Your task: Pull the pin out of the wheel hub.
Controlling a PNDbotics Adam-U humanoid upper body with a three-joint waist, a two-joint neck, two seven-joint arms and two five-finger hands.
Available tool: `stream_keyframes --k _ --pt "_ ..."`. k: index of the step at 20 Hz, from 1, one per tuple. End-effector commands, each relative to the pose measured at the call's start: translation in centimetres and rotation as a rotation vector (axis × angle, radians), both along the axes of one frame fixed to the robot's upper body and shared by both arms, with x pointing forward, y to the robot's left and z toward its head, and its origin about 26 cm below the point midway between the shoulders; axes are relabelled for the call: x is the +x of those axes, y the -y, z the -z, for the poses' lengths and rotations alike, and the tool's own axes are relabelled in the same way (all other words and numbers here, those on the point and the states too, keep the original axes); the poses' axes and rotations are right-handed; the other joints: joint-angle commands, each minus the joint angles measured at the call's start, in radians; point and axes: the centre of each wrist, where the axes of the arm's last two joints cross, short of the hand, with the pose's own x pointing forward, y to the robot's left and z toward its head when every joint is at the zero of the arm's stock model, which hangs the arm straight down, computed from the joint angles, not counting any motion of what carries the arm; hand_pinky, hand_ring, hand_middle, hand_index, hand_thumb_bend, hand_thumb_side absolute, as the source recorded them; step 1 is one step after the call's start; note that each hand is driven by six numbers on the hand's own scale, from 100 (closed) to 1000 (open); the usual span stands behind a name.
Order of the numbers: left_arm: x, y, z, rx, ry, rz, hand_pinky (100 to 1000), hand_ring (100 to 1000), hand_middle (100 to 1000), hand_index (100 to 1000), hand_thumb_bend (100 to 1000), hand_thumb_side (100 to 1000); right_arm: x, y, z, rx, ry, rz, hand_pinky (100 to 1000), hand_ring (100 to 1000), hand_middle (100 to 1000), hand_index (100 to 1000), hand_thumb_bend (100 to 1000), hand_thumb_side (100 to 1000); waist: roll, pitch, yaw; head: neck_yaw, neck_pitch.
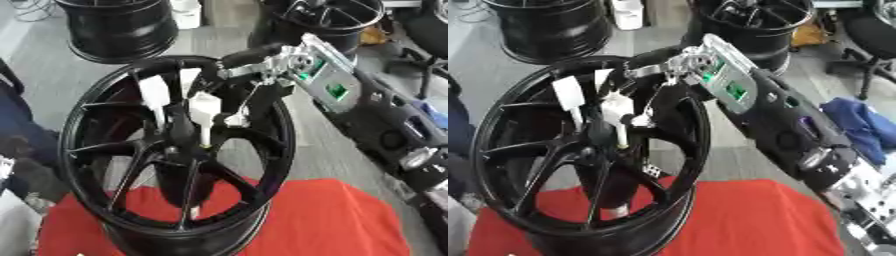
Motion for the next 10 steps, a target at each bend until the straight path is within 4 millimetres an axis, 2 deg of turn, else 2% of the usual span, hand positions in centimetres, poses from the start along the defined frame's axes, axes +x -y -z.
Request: stream_keyframes --k 1,10 --pt "0.1 -0.1 -0.8 0.008 0.027 -0.001 594 681 657 694 707 650 0.3 0.6 -1.1 -0.01 0.03 0.014 971 928 883 930 144 342 0.005 -0.007 0.001 -0.001 -0.003" --pt "0.2 0.0 -0.9 0.008 0.033 -0.001 593 682 656 694 710 649 0.3 1.6 -0.5 -0.018 0.024 0.03 965 918 863 911 141 315 0.004 -0.003 0.006 -0.001 -0.006"
